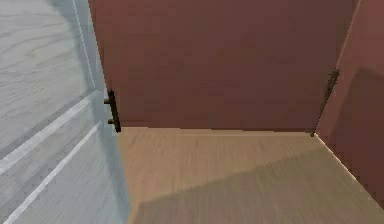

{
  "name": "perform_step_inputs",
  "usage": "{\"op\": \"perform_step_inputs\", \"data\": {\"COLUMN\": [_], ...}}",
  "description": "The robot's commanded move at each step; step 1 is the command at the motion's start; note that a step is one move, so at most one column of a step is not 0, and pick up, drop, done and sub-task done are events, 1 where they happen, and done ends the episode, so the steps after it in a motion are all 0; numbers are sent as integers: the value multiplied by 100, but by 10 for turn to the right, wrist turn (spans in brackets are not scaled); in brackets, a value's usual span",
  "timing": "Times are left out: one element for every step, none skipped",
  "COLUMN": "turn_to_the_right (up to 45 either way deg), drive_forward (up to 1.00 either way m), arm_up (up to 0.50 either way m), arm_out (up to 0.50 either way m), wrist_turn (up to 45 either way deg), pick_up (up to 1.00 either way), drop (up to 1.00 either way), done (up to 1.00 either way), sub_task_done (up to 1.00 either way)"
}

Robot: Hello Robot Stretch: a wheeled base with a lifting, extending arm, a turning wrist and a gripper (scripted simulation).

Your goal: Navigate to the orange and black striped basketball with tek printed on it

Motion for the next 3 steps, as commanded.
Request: {"op": "perform_step_inputs", "data": {"turn_to_the_right": [30,450,0], "drive_forward": [0,0,20], "arm_up": [0,0,0], "arm_out": [0,0,0], "wrist_turn": [0,0,0], "pick_up": [0,0,0], "drop": [0,0,0], "done": [0,0,0], "sub_task_done": [0,0,0]}}
